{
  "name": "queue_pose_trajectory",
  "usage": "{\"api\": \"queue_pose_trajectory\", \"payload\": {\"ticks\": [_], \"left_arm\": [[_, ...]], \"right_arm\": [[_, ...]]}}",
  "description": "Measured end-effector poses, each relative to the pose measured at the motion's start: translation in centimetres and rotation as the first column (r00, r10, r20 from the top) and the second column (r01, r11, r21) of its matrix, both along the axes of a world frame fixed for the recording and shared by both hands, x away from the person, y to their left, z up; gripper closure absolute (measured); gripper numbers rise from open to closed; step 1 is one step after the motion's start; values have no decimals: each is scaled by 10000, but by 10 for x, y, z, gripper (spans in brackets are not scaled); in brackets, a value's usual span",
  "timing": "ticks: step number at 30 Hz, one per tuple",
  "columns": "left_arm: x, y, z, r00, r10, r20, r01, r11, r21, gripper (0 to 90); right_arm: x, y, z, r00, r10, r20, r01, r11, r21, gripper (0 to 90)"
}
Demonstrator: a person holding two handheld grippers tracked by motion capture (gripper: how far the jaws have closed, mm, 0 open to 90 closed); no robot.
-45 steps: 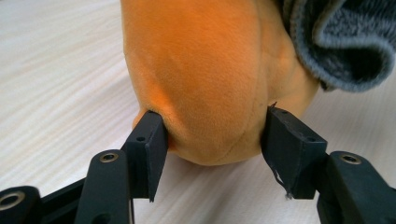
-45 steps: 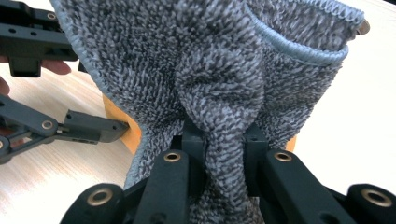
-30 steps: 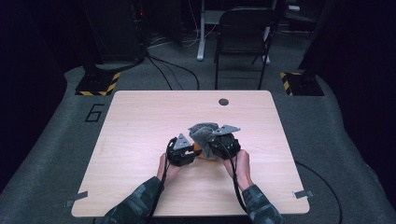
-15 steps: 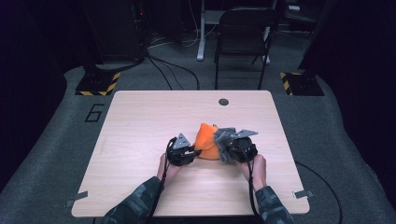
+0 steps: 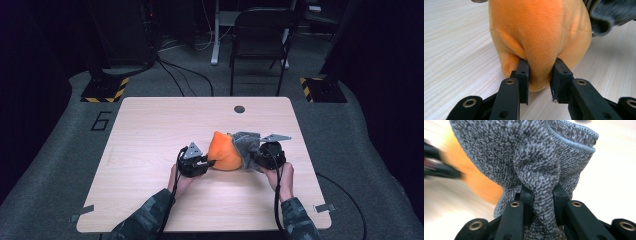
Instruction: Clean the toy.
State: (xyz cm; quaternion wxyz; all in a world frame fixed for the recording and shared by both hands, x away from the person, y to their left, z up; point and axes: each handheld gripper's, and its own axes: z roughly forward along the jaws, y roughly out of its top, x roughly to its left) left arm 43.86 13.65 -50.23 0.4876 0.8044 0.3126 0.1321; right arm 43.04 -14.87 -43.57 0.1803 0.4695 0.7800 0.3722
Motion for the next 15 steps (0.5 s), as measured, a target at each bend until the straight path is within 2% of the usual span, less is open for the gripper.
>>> {"api": "queue_pose_trajectory", "payload": {"ticks": [1,2,4,6,8,9,12,14,15], "left_arm": [[0,0,1,10000,-87,-24,88,9999,73,704],[0,0,1,10000,-87,-24,88,9999,73,704],[-1,1,0,9999,-71,-91,72,10000,27,702],[-2,0,0,10000,-67,-41,67,10000,70,702],[-2,-1,0,9999,-117,-19,117,9998,165,702],[-2,-1,-1,9999,-151,1,151,9996,252,702],[-1,0,-1,9999,-97,-48,98,9999,128,702],[-1,-1,0,9999,-126,-75,127,9998,152,701],[-1,-1,0,9999,-116,-61,117,9999,123,701]], "right_arm": [[-3,6,6,9998,150,98,-152,9997,202,758],[-7,17,13,9980,570,287,-583,9972,466,758],[-9,29,17,9950,919,397,-941,9938,588,757],[-11,45,15,9907,1315,337,-1324,9908,291,754],[-11,56,4,9898,1412,189,-1407,9897,-254,752],[-9,56,-1,9887,1483,208,-1472,9880,-470,752],[-7,49,-3,9908,1353,25,-1352,9904,-278,750],[-5,42,-4,9923,1237,36,-1234,9913,-462,748],[-5,40,-6,9935,1129,-115,-1133,9929,-356,746]]}}
